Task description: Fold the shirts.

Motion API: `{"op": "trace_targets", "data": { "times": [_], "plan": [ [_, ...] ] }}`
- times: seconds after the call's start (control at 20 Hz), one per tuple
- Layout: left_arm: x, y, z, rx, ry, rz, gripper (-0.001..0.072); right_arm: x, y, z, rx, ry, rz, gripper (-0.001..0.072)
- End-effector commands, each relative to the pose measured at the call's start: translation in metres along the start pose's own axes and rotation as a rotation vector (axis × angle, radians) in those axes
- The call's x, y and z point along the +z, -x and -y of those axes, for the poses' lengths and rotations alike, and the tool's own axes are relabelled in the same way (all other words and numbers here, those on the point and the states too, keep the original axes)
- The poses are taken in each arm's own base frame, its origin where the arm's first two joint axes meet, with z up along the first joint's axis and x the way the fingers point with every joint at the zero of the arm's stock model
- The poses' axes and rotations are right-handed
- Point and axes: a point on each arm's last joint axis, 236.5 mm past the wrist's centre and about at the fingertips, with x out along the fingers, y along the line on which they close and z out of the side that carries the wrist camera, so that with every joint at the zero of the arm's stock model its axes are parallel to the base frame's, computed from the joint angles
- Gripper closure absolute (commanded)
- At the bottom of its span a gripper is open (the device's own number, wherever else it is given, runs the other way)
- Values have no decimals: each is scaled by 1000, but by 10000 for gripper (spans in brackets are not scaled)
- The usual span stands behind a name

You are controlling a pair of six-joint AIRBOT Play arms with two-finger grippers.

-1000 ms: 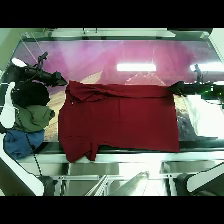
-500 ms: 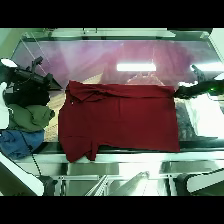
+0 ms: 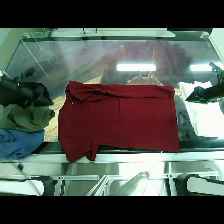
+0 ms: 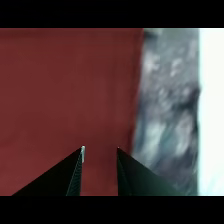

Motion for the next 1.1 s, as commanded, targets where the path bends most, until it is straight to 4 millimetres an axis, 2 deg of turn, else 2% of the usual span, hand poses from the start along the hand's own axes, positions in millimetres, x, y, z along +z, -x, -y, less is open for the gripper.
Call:
{"op": "trace_targets", "data": {
  "times": [0.0, 0.05, 0.1, 0.2, 0.35, 0.55, 0.65, 0.75, 0.85, 0.9, 0.95, 1.05],
  "plan": [
    [-71, -21, -19, 73, 91, 116, 443, -44, -5, -25, 39, -79, 2, 467],
    [-91, -30, -21, 73, 139, 125, 436, -51, -7, -31, 46, -87, 31, 466],
    [-114, -42, -21, 66, 164, 108, 423, -52, -6, -37, 54, -86, 72, 457],
    [-147, -61, -16, 46, 182, 68, 423, -50, -1, -45, 55, -77, 138, 456],
    [-167, -80, -10, 15, 206, 78, 422, -48, 3, -49, 57, -67, 160, 456],
    [-169, -82, -14, 26, 252, 100, 422, -48, 2, -49, 58, -69, 158, 451],
    [-154, -77, -17, 33, 250, 120, 422, -48, 2, -50, 62, -73, 159, 201],
    [-141, -72, -18, 30, 251, 108, 421, -48, 2, -51, 64, -73, 159, 209],
    [-143, -71, -20, 23, 259, 22, 401, -48, 2, -51, 64, -73, 159, 209],
    [-149, -74, -23, 21, 267, -31, 89, -48, 2, -50, 63, -73, 159, 209],
    [-152, -78, -27, 22, 291, -64, -7, -48, 2, -51, 64, -72, 159, 209],
    [-160, -88, -31, 7, 325, -130, -6, -48, 2, -50, 63, -71, 159, 209]
  ]
}}
